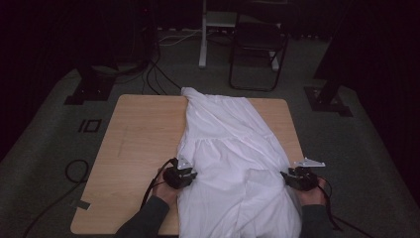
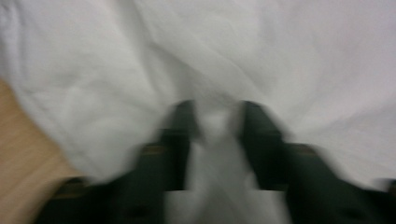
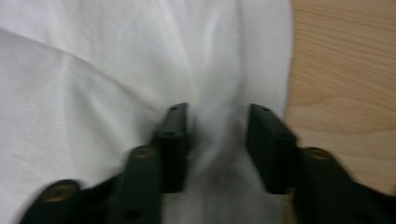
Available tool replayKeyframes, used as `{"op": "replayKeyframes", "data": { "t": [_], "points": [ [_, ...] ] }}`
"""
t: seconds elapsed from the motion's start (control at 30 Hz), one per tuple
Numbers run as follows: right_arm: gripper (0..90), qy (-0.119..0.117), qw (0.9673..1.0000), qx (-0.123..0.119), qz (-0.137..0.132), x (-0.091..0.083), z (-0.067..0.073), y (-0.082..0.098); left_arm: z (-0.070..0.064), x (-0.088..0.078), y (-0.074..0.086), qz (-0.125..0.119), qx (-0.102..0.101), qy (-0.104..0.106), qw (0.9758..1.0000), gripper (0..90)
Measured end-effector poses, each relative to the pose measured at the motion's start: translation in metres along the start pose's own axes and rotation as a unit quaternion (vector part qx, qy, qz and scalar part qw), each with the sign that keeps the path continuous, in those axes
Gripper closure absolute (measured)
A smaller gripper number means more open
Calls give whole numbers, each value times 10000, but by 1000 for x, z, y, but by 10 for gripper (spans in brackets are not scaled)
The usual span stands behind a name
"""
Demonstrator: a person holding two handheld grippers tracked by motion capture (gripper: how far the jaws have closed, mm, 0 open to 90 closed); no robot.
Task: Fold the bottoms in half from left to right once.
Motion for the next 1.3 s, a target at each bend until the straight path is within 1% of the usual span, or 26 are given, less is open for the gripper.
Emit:
{"op": "replayKeyframes", "data": {
  "t": [0.03, 0.07, 0.13, 0.2, 0.27, 0.37, 0.43, 0.47, 0.53, 0.57, 0.6, 0.63, 0.67, 0.7, 0.73, 0.8, 0.87, 0.93, 0.97, 1.0, 1.07, 1.13, 1.2, 1.23, 1.27, 1.3],
  "points": [
    [679, -28, 10000, -6, 10, 1, 1, -1, 4, 1, -2, -25, -20, 0, 10000, 831],
    [728, -39, 10000, -35, 31, 2, 3, -3, 9, 3, -4, -42, -17, -37, 10000, 852],
    [776, -35, 9999, -123, 36, 6, 5, -9, 20, 7, -10, -68, -82, -179, 9998, 864],
    [793, -29, 9999, -103, 18, 13, 5, -16, 36, 12, -19, -123, -171, -405, 9990, 866],
    [794, -20, 10000, -91, -3, 21, 4, -23, 54, 17, -28, -107, -247, -637, 9976, 867],
    [790, -54, 9999, -135, -34, 33, 5, -37, 79, 26, -42, -89, -382, -978, 9944, 868],
    [791, -28, 9999, -148, -55, 43, 4, -47, 96, 32, -52, -48, -419, -1225, 9916, 867],
    [792, -19, 9999, -144, -56, 47, 4, -52, 103, 34, -57, -28, -517, -1332, 9897, 866],
    [784, 32, 10000, -82, -28, 55, 3, -61, 110, 37, -62, 11, -686, -1385, 9880, 850],
    [718, 145, 9999, -41, 74, 59, 2, -66, 112, 37, -63, 4, -728, -1396, 9875, 808],
    [718, 145, 9999, -41, 74, 59, 2, -66, 112, 37, -63, 4, -728, -1396, 9875, 756],
    [653, 255, 9996, -44, 147, 60, 1, -68, 111, 30, -65, -123, -841, -1341, 9873, 756],
    [560, 331, 9994, 41, -112, 56, 8, -86, 110, 26, -65, -172, -813, -1323, 9877, 689],
    [525, 328, 9992, 9, -232, 53, 13, -92, 109, 21, -64, -227, -777, -1327, 9879, 673],
    [506, 334, 9988, -83, -346, 50, 19, -100, 108, 16, -62, -282, -793, -1328, 9876, 657],
    [473, 277, 9982, -258, -470, 45, 32, -115, 107, 4, -59, -384, -884, -1304, 9868, 642],
    [453, 80, 9978, -354, -558, 46, 48, -130, 106, -6, -54, -464, -902, -1244, 9870, 623],
    [434, -61, 9971, -422, -635, 48, 61, -140, 104, -16, -49, -515, -925, -1220, 9869, 613],
    [426, -139, 9966, -464, -669, 50, 68, -146, 102, -20, -46, -547, -932, -1193, 9870, 609],
    [426, -139, 9966, -464, -669, 50, 68, -146, 102, -20, -46, -547, -932, -1193, 9870, 603],
    [408, -282, 9951, -595, -731, 54, 84, -159, 97, -29, -39, -564, -894, -1114, 9881, 598],
    [403, -414, 9940, -669, -755, 57, 95, -167, 91, -36, -33, -581, -856, -1066, 9889, 587],
    [404, -499, 9934, -744, -716, 64, 105, -174, 82, -41, -27, -559, -755, -979, 9908, 579],
    [420, -519, 9937, -767, -634, 69, 107, -174, 79, -43, -25, -547, -697, -965, 9914, 574],
    [464, -522, 9939, -816, -525, 72, 107, -173, 74, -46, -23, -581, -639, -922, 9920, 570],
    [580, -580, 9938, -890, -336, 78, 109, -168, 71, -49, -22, -588, -615, -879, 9925, 568]
  ]
}}
Point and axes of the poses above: each handheld gripper's, and its own axes: x roughly forward along the jaws, y roughly out of its underside, z roughly to its left, the point moved 9 cm from there along x, roughly forward along the jaws, and after that the axes turned 10 degrees about -x, right-handed, at the moved point
